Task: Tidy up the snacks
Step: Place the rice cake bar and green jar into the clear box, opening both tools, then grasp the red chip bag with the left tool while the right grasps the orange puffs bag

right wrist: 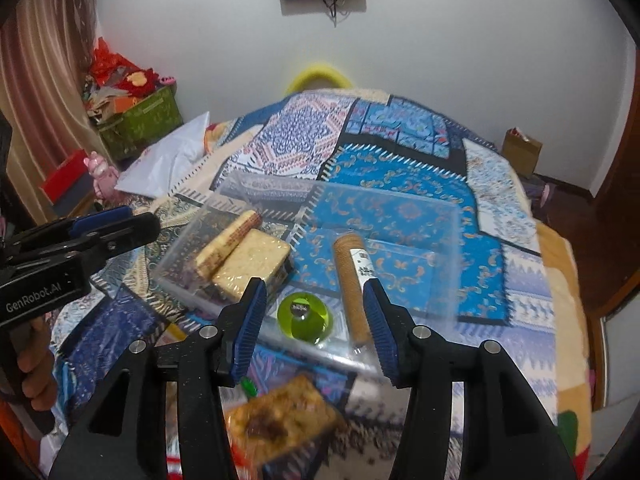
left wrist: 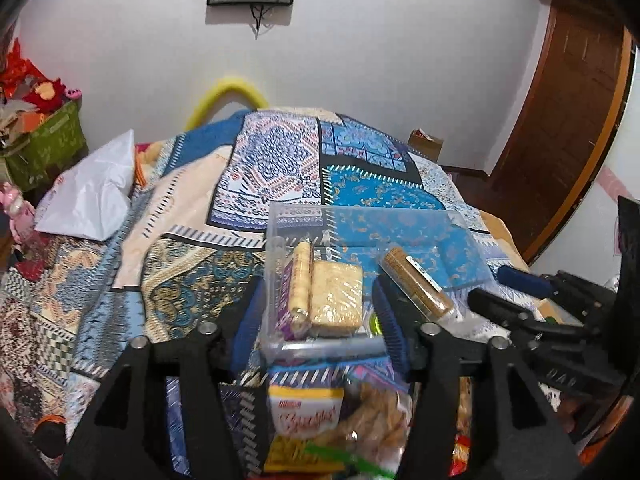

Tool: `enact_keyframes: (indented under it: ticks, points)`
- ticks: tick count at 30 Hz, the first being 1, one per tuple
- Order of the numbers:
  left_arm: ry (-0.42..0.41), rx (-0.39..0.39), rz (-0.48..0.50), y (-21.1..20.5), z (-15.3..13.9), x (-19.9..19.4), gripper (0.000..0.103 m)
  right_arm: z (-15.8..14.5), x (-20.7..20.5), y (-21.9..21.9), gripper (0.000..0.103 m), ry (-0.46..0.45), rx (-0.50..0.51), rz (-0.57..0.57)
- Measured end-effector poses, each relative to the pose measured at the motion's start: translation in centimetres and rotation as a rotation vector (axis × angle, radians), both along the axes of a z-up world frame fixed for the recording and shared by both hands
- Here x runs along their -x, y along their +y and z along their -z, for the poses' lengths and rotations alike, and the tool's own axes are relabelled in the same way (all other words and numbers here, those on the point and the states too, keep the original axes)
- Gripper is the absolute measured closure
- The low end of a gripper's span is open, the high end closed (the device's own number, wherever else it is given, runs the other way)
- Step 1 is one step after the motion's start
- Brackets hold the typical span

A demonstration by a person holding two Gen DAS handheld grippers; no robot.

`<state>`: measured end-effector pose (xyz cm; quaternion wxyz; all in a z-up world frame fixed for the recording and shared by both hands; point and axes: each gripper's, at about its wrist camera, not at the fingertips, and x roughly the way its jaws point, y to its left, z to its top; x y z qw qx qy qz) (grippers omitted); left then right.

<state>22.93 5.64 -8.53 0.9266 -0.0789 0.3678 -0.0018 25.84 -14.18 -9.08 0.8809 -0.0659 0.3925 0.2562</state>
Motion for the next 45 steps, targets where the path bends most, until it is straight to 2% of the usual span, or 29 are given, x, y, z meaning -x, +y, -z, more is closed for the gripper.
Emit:
enact_keyframes:
  ticks: [3,6,13,20,27,32,35,36,37,38,42,45]
  points:
    - [-0.015,-0.01,-0.005,0.1,-1.0,2.0,0.042,-1.0,1.5,-0.9,0.046,-0.023,-0.015,0.01]
    - [-0.015,-0.023,-0.013,0.1,-1.3,4.0,0.035,-1.9,3.1,-1.8,0.044,-0.043,-0.02,0.013]
    - [0.039,-0.033,-0.023,0.5,0.3,7.7,0.034,-2.1,6.6,-3.2,0.037,-0.049,-0.031,0.016]
    - [0.135,-0.016,-0.046,1.3,4.1,10.4,0.034,-0.1,9.2,-4.0,0.037,-0.012,-0.007,0.02]
    - [0.22,-0.013,-0.055,1.5,7.7,12.6,0.034,2.8,11.5,-4.5,0.037,0.066,-0.012,0.02]
    - [0.257,0.005,-0.048,1.3,9.4,13.5,0.034,4.6,12.9,-4.5,0.037,0.132,-0.038,0.005]
    - [0.249,0.023,-0.051,1.2,9.7,13.8,0.034,5.5,13.5,-4.0,0.036,0.156,-0.026,-0.012]
    - [0.25,0.033,-0.051,1.2,9.7,13.8,0.034,5.8,13.7,-3.8,0.032,0.155,-0.014,-0.016]
    - [0.252,0.042,-0.051,1.2,9.8,13.8,0.034,6.0,13.9,-3.6,0.023,0.145,-0.002,-0.013]
    - [0.257,0.051,-0.048,1.1,9.9,13.7,0.034,6.1,14.1,-3.5,0.021,0.132,0.009,-0.009]
    - [0.269,0.064,-0.028,0.6,10.6,13.4,0.031,7.1,14.0,-3.3,0.02,0.145,0.035,-0.007]
    - [0.283,0.075,-0.026,0.5,11.2,13.1,0.029,7.4,13.7,-3.6,0.02,0.15,0.017,-0.003]
